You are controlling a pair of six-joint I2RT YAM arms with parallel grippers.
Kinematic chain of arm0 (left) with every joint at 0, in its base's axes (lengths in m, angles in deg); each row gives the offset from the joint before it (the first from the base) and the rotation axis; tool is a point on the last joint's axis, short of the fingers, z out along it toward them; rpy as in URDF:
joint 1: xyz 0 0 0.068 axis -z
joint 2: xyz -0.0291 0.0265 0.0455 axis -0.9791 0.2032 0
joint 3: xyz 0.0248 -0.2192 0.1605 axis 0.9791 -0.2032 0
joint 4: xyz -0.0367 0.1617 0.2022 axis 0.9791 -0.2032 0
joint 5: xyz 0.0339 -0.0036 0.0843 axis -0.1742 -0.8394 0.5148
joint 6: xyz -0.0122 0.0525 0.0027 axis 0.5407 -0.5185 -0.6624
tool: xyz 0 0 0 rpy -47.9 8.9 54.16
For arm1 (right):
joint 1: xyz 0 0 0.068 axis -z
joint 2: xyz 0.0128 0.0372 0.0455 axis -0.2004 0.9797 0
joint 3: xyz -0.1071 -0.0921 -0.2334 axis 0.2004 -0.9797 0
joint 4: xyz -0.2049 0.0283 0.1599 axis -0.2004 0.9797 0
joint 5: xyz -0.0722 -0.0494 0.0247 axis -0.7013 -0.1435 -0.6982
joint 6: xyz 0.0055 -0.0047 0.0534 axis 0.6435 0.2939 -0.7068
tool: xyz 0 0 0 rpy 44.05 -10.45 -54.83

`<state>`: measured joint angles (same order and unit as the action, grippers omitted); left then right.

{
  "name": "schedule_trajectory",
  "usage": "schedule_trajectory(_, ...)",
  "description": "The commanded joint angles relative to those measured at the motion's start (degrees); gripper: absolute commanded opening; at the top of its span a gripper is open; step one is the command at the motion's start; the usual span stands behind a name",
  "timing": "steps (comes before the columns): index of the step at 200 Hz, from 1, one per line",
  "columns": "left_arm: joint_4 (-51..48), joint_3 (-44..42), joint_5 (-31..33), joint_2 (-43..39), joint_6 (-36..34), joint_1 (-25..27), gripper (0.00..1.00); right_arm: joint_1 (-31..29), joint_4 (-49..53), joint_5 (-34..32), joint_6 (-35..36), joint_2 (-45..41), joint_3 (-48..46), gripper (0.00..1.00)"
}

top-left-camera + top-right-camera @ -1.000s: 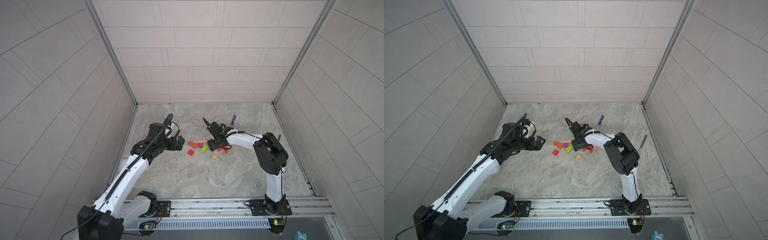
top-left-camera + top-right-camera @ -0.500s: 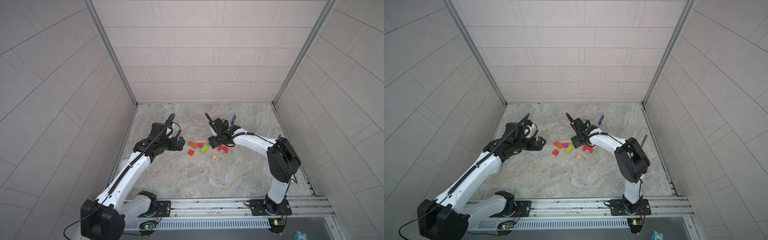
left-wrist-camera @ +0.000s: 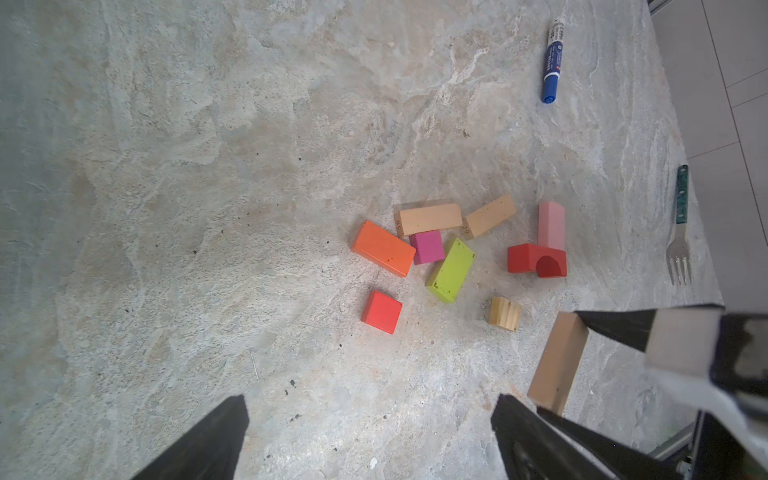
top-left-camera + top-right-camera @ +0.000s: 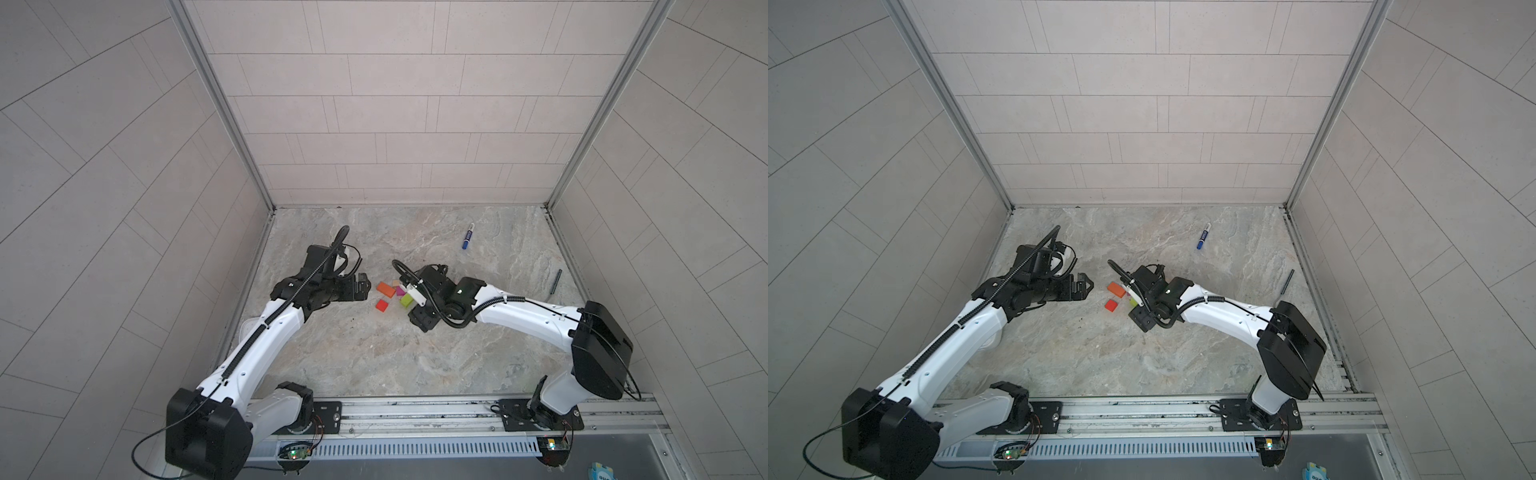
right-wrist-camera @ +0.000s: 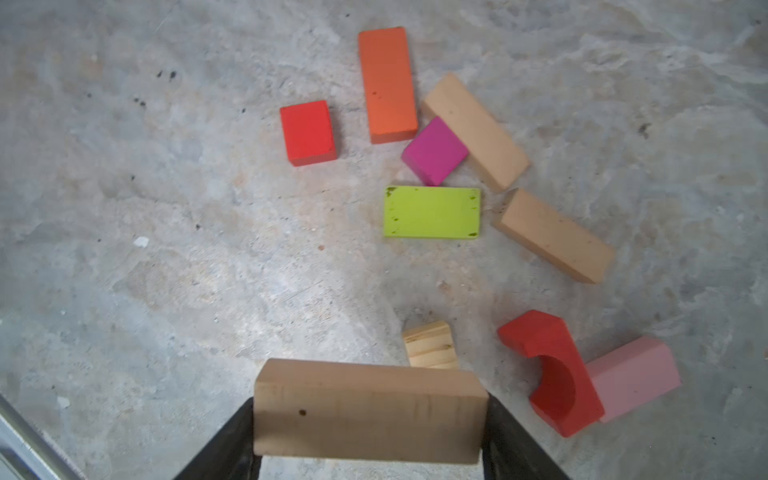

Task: Build the wood block tower
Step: 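Lift the wooden plank with the right gripper and set it down nearer the robot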

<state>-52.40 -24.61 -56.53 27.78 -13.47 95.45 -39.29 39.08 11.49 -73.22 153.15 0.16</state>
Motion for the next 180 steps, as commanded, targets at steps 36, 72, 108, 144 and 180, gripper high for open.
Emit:
schedule_trajectory(36,-2.1,0.9,3.6,0.7,1.9,-0.6,0.99,-4.8,-1.8,1.8,2.6,1.3,-3.3,0.72)
schedule_trajectory(72,-2.7,0.8,5.8,0.7,2.2,-0.8,0.99,-6.0,-3.5,1.8,3.0,4.6,-3.8,0.72)
schedule_trajectory(108,-2.5,0.7,6.7,0.5,2.6,-0.9,0.99,-6.2,-5.0,1.5,3.0,8.1,-3.7,0.72)
schedule_trajectory(144,-2.3,0.6,5.8,0.9,2.4,-0.9,0.97,-6.2,-6.0,0.8,3.0,10.3,-3.5,0.72)
schedule_trajectory(180,-1.6,0.6,3.0,1.5,1.6,-0.9,0.97,-6.2,-6.3,-0.2,3.0,11.2,-3.5,0.76)
